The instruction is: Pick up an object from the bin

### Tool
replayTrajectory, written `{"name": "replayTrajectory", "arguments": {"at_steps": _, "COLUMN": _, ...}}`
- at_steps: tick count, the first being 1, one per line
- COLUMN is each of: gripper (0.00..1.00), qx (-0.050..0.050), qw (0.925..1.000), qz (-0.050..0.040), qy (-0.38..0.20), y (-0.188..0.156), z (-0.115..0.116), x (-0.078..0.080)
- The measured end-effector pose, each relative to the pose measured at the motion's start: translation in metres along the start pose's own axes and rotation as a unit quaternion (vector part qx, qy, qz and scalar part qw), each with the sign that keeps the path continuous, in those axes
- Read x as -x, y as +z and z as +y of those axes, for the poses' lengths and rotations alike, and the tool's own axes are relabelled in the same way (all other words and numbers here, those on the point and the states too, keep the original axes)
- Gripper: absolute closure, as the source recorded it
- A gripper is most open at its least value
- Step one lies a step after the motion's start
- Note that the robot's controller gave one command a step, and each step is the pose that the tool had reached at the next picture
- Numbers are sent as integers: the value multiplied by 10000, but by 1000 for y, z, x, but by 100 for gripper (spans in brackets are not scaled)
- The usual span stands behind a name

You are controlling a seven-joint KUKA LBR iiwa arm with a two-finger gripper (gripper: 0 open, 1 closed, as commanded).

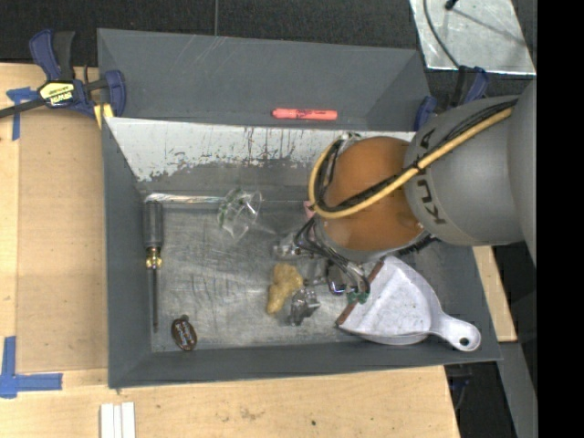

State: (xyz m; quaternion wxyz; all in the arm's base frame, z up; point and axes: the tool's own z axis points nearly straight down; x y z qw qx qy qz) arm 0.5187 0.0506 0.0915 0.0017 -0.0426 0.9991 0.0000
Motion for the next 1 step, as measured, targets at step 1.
{"name": "replayTrajectory", "arguments": {"at_steps": 1, "gripper": 100, "qx": 11, "qw": 9989, "qz": -104, "qy": -450, "y": 15, "z": -2, "x": 4}}
